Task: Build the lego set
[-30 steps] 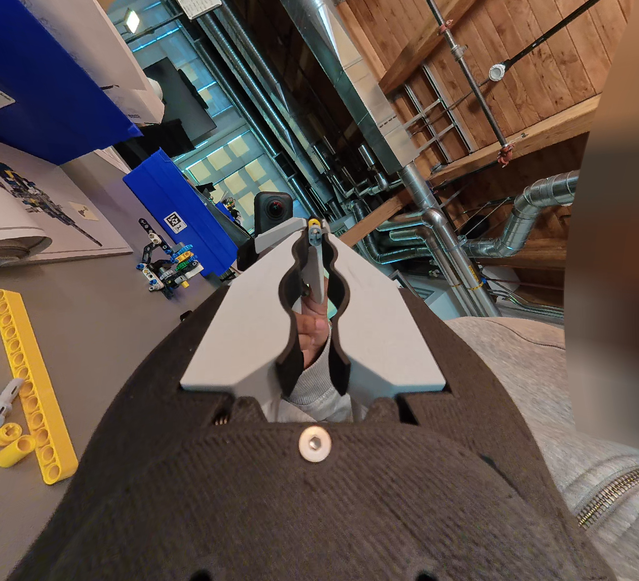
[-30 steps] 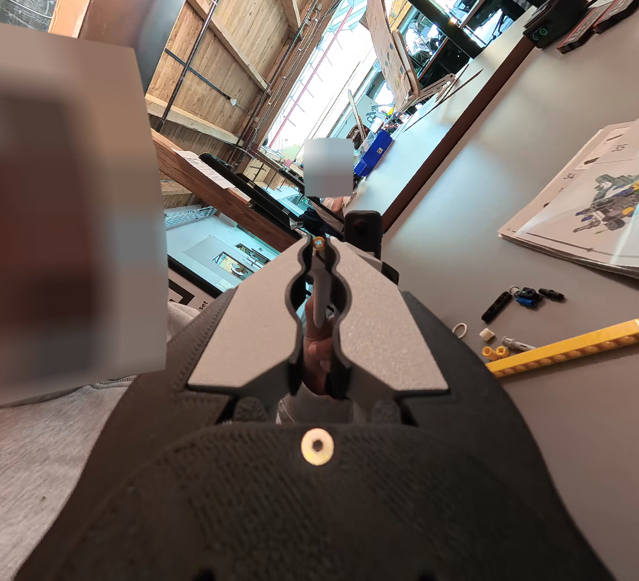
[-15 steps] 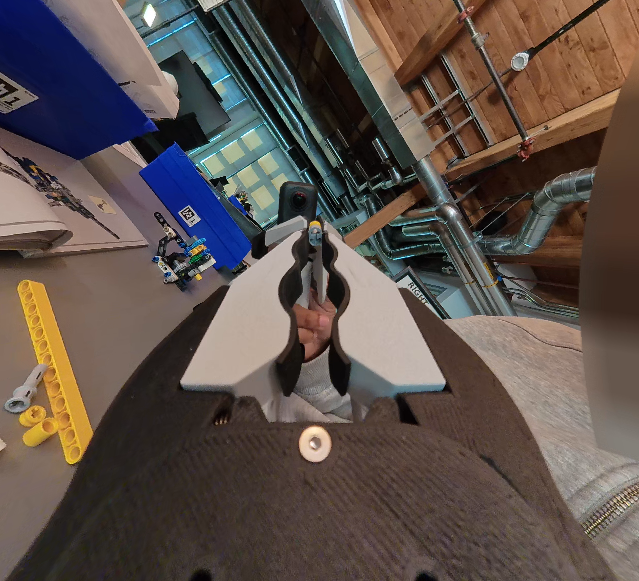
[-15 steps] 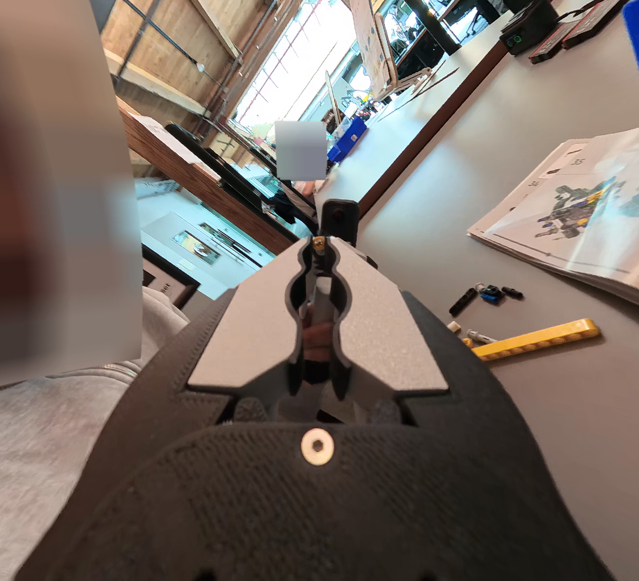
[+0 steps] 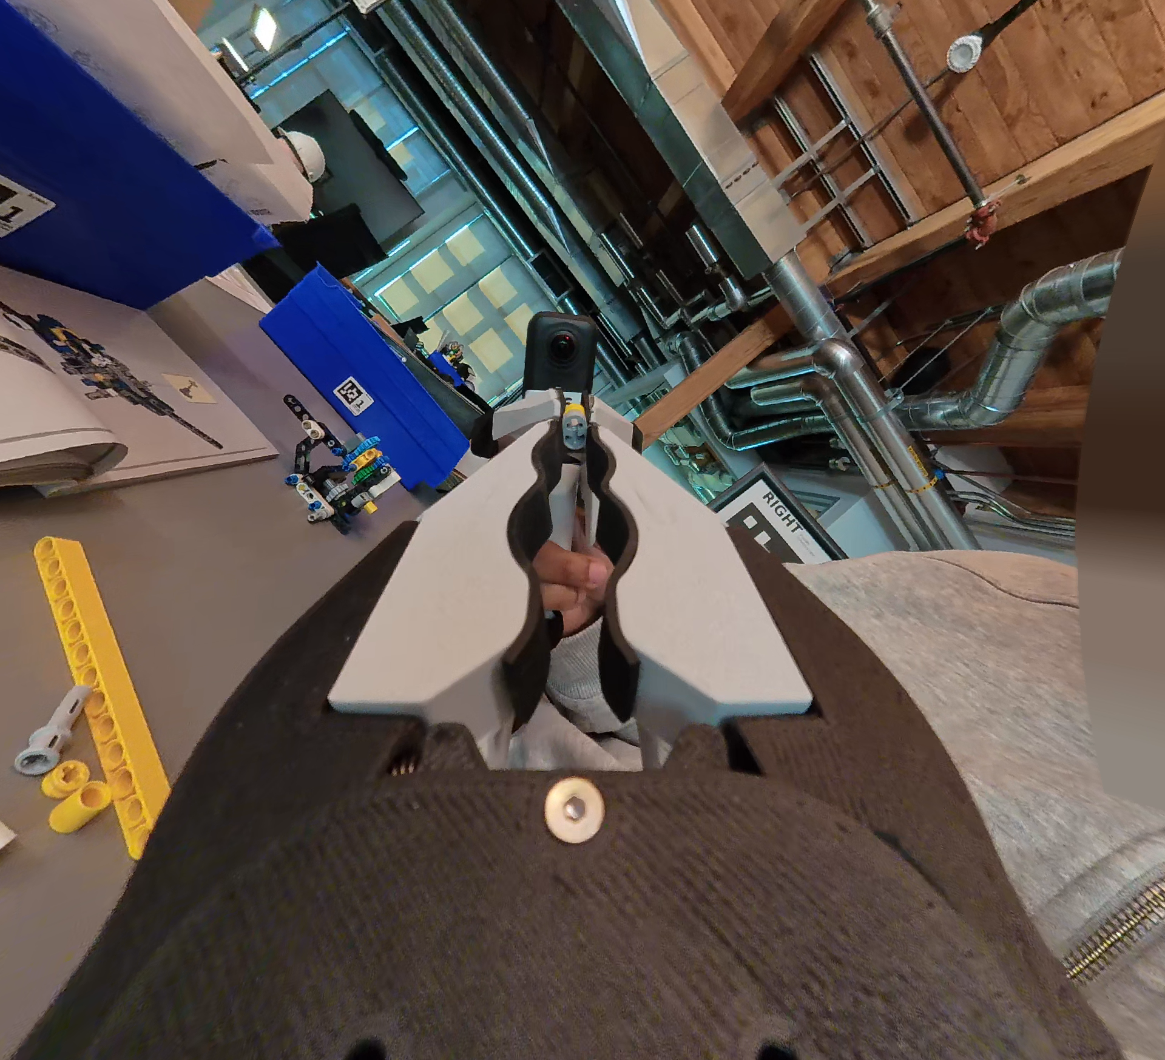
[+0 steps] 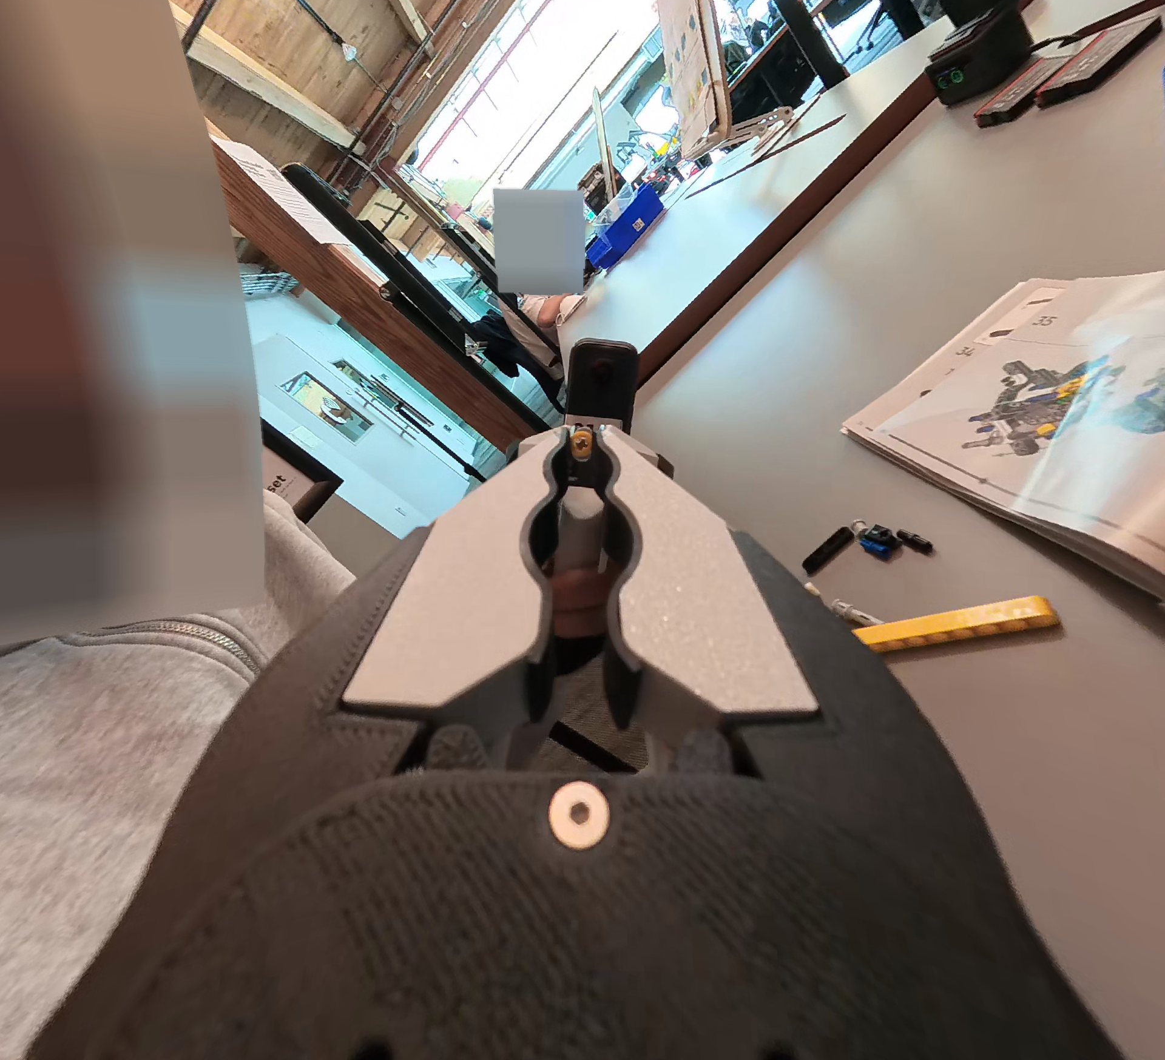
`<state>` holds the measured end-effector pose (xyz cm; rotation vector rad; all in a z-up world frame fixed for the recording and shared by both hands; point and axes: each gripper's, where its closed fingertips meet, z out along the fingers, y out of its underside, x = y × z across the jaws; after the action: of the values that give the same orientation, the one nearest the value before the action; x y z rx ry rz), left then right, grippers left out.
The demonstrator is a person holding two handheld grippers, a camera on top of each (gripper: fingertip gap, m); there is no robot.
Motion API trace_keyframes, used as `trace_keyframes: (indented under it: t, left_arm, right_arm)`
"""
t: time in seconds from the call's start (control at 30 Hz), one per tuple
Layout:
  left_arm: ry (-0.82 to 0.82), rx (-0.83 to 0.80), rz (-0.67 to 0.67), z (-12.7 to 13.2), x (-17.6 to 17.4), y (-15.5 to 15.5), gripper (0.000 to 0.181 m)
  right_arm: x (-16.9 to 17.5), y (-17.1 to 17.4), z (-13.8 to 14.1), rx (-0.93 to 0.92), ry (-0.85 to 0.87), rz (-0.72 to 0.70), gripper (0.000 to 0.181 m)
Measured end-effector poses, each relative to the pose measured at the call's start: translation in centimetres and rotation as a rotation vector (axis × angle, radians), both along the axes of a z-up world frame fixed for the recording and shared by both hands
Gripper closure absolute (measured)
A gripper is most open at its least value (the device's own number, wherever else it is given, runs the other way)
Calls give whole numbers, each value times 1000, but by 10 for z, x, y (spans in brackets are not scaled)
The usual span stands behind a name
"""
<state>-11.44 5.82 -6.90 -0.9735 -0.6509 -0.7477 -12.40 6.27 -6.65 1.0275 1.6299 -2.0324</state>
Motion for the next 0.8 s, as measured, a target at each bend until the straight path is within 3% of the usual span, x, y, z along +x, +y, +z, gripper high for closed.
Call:
trace_keyframes:
  t: [0.47,0.8]
  left_arm:
    - [48,91,97,16,4,-7,178]
    - [96,24,47,14,10,-2,178]
  right_arm:
    - [0,-7,15,-113,-9,-3,177]
    - [6,-4,12,-3,5,39,176]
